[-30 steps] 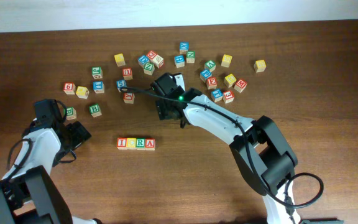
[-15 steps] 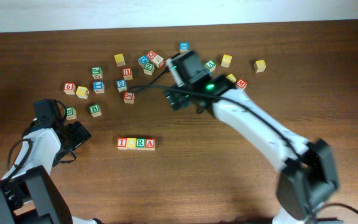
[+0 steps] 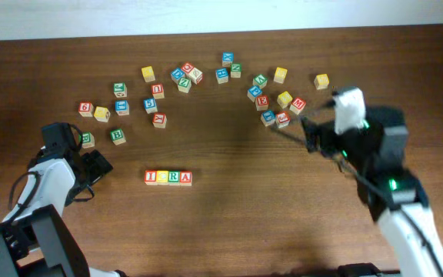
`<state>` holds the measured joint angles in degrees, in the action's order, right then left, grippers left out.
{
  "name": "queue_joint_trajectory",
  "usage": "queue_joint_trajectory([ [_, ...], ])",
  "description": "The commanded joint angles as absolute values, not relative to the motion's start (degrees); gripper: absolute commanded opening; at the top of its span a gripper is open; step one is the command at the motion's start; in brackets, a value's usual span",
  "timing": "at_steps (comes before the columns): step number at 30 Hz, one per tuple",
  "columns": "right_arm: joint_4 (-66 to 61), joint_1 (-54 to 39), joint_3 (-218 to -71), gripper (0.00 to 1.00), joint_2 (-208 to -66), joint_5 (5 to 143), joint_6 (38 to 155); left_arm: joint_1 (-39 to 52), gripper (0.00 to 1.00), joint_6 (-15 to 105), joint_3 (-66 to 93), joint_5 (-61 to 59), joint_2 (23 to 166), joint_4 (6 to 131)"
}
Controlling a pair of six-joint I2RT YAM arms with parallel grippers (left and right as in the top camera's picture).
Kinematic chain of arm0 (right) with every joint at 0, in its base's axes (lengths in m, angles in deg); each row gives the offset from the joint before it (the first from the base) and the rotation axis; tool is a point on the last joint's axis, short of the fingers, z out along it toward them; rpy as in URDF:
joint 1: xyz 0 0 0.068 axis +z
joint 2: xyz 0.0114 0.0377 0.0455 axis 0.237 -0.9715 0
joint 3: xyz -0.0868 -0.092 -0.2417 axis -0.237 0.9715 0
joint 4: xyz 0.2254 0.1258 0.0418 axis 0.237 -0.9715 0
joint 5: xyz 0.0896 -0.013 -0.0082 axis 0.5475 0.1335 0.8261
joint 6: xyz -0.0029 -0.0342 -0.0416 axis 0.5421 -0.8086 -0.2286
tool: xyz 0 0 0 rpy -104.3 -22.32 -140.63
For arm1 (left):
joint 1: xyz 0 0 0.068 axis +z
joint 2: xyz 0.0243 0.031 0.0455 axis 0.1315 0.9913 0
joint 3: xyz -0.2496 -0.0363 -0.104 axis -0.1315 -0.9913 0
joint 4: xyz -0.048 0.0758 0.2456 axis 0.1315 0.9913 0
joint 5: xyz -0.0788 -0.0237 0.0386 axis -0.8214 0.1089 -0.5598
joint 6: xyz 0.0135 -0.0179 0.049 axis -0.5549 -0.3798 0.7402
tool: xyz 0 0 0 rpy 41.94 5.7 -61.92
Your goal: Spell out ICRA
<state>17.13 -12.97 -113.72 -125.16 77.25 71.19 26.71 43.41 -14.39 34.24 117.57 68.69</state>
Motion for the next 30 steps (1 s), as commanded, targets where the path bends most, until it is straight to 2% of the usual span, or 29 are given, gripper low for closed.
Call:
queue_joint_trajectory([
  [1,27.33,-14.90,-102.26,0.98,-118.08,83.26,69.03,27.00,0.99,43.25,-14.76,34.65,116.98,68.71],
  [4,32.54,-14.85,-93.67,0.98,-114.15,83.48,69.05,27.00,0.99,43.25,-14.76,34.65,116.98,68.71],
  [15,32.49,-14.92,-78.88,0.98,-105.30,81.93,69.03,27.00,0.99,43.25,-14.76,34.65,116.98,68.71],
  [25,32.30,-14.92,-70.79,0.98,-95.61,81.93,69.05,27.00,0.99,43.25,-14.76,34.65,116.98,68.71],
  [30,27.49,-14.92,-70.83,0.98,-89.36,81.91,69.03,27.00,0.99,43.25,-14.76,34.65,116.98,68.71],
])
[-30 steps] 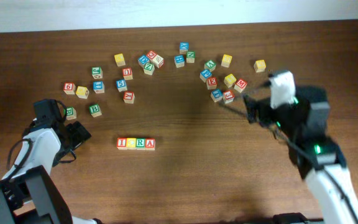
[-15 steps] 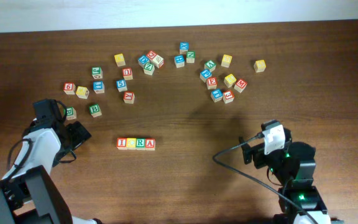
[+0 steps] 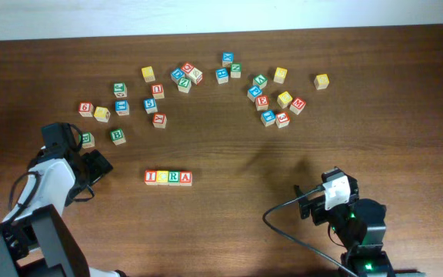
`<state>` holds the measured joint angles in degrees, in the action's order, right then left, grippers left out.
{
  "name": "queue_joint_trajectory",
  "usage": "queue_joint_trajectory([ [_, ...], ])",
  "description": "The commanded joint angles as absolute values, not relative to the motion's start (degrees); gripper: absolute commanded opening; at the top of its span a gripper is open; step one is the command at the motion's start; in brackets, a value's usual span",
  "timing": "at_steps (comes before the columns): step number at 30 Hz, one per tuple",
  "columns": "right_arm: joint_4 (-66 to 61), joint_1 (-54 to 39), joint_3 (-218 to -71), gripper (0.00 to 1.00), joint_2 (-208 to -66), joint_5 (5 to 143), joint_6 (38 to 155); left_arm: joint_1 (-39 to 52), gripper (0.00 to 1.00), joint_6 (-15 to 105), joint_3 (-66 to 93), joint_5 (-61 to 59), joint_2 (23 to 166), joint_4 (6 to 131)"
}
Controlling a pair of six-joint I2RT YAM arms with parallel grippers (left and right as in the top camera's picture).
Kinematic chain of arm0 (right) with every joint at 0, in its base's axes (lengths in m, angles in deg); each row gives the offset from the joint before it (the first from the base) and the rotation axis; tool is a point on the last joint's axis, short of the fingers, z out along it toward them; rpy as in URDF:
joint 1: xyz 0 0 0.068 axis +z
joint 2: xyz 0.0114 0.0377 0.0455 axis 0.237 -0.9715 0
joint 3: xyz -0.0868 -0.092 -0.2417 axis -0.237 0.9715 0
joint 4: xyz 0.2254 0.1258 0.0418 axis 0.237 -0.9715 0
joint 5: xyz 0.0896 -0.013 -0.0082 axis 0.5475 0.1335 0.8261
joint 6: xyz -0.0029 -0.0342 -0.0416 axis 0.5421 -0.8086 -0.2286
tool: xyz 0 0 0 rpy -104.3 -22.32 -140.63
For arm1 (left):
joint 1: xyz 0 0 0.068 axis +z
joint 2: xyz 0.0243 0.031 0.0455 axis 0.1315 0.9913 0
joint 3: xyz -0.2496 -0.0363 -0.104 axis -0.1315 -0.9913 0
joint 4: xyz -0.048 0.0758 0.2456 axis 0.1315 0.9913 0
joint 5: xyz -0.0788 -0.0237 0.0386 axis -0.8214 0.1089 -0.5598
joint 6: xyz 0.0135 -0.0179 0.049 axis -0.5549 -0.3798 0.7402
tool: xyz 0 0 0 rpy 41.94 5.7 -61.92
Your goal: Spell out ICRA
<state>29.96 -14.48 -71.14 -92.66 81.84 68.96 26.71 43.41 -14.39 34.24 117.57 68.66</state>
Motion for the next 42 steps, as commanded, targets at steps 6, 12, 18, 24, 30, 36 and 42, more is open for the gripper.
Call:
queue_joint_trajectory([
  [6,26.81,-14.88,-70.83,0.98,-81.82,81.93,69.07,27.00,0.99,43.25,-14.76,34.65,116.98,68.71],
  [12,26.83,-14.85,-70.83,0.98,-71.90,81.91,69.05,27.00,0.99,43.25,-14.76,34.65,116.98,68.71],
  [18,26.81,-13.54,-70.83,0.98,-66.46,81.88,69.03,27.00,0.99,43.25,-14.76,34.65,116.98,68.71],
  [24,26.87,-12.58,-70.83,0.99,-66.48,81.95,69.03,27.00,0.99,43.25,-14.76,34.65,116.98,68.71],
  [30,26.87,-12.58,-70.83,0.98,-66.48,81.93,69.03,27.00,0.99,43.28,-14.76,34.65,116.98,68.71],
  [36,26.87,-12.58,-70.83,0.98,-66.48,81.95,69.03,27.00,0.99,43.25,-14.76,34.65,116.98,68.71],
  [42,26.87,-12.58,-70.83,0.98,-66.48,81.93,69.03,27.00,0.99,43.25,-14.76,34.65,116.98,68.71],
])
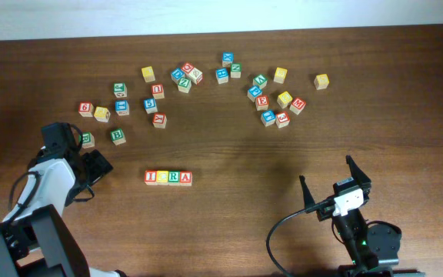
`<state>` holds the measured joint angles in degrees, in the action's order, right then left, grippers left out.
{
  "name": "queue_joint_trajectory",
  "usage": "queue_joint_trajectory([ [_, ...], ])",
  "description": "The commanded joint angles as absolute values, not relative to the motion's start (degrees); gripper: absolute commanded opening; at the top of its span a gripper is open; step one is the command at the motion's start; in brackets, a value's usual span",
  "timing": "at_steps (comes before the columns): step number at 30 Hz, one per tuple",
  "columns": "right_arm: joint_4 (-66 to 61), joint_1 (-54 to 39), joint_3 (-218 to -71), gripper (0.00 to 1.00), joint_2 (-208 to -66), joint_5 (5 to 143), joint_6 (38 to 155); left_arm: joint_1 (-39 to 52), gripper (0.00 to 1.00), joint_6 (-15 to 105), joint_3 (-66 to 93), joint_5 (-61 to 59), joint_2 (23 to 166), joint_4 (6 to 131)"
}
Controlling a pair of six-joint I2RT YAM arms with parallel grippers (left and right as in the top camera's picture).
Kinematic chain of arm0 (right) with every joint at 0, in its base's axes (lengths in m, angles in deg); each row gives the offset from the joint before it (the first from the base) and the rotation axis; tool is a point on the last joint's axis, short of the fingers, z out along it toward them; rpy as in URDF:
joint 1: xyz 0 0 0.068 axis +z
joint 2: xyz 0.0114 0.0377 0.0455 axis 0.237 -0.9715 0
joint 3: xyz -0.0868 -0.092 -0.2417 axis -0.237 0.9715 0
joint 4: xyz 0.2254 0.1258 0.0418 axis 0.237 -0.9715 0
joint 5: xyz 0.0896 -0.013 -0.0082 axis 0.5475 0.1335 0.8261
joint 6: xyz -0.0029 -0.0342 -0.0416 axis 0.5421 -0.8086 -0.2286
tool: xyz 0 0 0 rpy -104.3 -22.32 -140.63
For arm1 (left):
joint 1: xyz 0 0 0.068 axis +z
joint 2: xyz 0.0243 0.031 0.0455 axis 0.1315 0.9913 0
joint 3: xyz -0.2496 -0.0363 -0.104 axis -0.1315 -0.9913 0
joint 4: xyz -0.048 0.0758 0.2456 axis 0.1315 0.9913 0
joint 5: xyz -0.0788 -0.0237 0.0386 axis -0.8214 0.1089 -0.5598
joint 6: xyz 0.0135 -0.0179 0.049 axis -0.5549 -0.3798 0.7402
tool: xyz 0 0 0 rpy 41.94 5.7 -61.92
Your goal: Spell out ICRA
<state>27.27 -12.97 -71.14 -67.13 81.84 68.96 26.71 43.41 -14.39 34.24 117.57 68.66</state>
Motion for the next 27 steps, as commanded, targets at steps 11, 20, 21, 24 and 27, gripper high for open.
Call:
queue_joint_trajectory([
  [11,26.87,-12.58,-70.83,0.98,-66.50,81.95,69.03,27.00,0.99,43.25,-14.76,34.65,117.26,68.71],
  [20,26.87,-12.58,-70.83,0.98,-66.50,81.95,69.05,26.95,0.99,43.28,-14.76,34.67,110.95,68.75],
  [21,26.87,-12.58,-70.83,0.98,-66.50,81.95,69.05,26.95,0.99,43.28,-14.76,34.67,108.56,68.75],
  [24,26.90,-12.58,-70.83,0.98,-66.50,81.95,69.03,26.89,0.99,43.28,-14.76,34.67,102.33,68.75],
  [27,26.87,-12.58,-70.83,0.98,-66.50,81.93,69.03,25.55,0.99,43.28,-14.76,34.67,94.71,68.75],
])
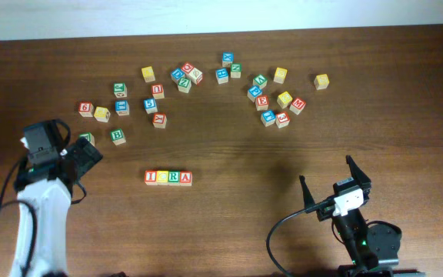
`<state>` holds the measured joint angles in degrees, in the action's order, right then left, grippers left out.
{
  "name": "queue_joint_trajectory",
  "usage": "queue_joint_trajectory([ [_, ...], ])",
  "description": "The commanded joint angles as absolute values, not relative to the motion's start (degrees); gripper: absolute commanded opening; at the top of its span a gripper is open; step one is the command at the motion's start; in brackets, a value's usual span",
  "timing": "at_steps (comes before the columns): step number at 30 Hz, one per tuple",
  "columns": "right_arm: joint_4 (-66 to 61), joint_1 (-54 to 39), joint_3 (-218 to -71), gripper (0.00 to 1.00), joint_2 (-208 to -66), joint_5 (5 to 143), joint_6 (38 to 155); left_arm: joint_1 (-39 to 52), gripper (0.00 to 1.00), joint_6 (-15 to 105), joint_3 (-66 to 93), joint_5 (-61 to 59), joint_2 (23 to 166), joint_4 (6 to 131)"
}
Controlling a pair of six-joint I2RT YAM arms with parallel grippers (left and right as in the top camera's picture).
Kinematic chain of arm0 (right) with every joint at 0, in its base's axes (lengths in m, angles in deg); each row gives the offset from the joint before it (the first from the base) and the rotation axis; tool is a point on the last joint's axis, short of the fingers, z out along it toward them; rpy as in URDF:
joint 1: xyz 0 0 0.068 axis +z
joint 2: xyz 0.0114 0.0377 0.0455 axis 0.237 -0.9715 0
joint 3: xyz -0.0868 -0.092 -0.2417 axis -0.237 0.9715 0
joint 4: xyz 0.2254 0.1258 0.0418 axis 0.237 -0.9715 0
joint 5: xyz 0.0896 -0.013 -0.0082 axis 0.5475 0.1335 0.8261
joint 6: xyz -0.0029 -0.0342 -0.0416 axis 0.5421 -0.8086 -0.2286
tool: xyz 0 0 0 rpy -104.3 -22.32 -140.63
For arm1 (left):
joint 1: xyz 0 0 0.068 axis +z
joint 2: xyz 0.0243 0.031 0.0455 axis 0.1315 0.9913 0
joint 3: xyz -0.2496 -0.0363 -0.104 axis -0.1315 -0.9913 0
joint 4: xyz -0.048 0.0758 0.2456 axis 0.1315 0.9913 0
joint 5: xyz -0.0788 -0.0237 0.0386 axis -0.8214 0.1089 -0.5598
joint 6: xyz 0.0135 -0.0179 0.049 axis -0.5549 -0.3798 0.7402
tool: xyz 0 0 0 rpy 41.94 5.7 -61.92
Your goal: Spell out ICRA
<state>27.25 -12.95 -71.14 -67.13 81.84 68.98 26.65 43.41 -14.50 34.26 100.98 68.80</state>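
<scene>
A row of lettered blocks reading I, C, R, A [168, 178] lies on the brown table, left of centre. My left gripper [85, 156] sits at the left edge of the scene, just left of the row and beside a green block [88, 139]; its jaw state is unclear from above. My right gripper [335, 178] rests at the lower right, far from the row, its fingers spread open with nothing between them.
Several loose coloured letter blocks are scattered in an arc across the far half of the table, with a cluster at the left [118, 108], one at the middle [186, 75] and one at the right [275, 104]. A black cable [279, 231] loops beside the right arm.
My left arm has shifted: its wrist now sits a little farther left and higher in the view, and the arm is drawn back toward the front edge. The right arm and the blocks are unchanged.
The I C R A row lay complete from the oldest frame. My right arm was then up near the right cluster of blocks, later drawn back to the lower right, then settled there with open fingers. My left arm stayed at the left until its small shift now.
</scene>
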Motion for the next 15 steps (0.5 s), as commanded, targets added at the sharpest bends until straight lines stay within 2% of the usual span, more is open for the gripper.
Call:
queue_joint_trajectory([
  [1,26.87,-12.58,-70.83,0.98,-66.50,81.93,69.03,25.05,0.99,43.28,-14.76,34.67,93.09,68.75],
  [8,26.90,-12.58,-70.83,0.98,-66.50,81.93,69.05,18.82,0.99,47.43,-15.92,35.81,84.41,67.62],
  [15,26.90,-12.58,-70.83,0.98,-66.50,81.93,69.05,18.41,0.99,49.33,-28.84,32.01,75.91,50.22],
])
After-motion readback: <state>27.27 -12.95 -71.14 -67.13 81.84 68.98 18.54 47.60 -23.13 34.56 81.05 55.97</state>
